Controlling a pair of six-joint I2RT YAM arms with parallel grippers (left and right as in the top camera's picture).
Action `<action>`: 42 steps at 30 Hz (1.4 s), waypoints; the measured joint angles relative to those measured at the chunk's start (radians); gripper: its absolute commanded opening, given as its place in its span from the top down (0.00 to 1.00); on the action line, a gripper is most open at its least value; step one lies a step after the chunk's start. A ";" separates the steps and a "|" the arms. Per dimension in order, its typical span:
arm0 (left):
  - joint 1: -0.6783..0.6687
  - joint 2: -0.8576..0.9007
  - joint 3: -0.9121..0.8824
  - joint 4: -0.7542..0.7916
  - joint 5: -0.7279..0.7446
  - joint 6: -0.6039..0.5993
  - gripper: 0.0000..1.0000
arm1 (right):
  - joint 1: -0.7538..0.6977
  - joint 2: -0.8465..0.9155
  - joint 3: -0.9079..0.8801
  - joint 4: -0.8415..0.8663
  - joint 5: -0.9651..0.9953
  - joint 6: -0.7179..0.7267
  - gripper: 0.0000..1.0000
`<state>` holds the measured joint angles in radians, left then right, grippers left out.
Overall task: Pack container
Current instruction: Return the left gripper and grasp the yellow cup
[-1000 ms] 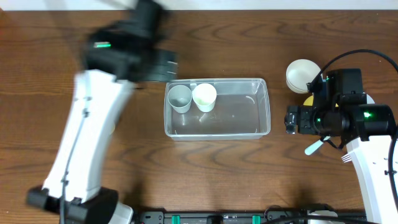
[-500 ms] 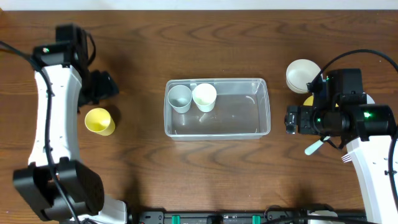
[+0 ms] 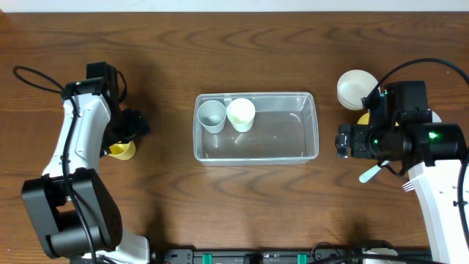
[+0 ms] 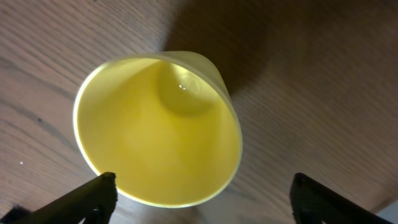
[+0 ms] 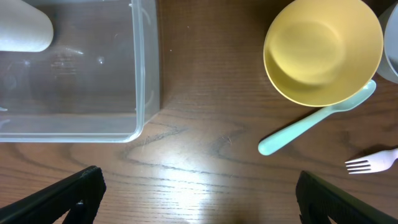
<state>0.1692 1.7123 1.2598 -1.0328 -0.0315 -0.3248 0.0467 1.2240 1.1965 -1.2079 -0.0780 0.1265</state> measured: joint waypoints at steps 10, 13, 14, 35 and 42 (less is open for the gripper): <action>0.000 0.000 -0.080 0.051 0.002 0.011 0.32 | 0.000 0.000 0.000 -0.008 0.000 0.000 0.01; 0.000 0.000 -0.088 0.053 0.002 0.006 0.48 | 0.000 0.000 0.000 -0.008 0.000 0.000 0.01; 0.000 0.000 -0.088 0.053 0.002 0.007 0.51 | 0.000 0.000 0.000 -0.008 0.000 0.000 0.01; 0.000 0.000 -0.088 0.045 0.002 0.008 0.86 | 0.000 0.000 0.000 -0.011 0.000 0.000 0.01; 0.000 0.000 -0.088 0.045 0.002 0.011 0.94 | 0.000 0.000 0.000 -0.011 0.000 0.000 0.01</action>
<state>0.1692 1.7123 1.1721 -0.9874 -0.0292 -0.3141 0.0467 1.2240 1.1965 -1.2190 -0.0780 0.1265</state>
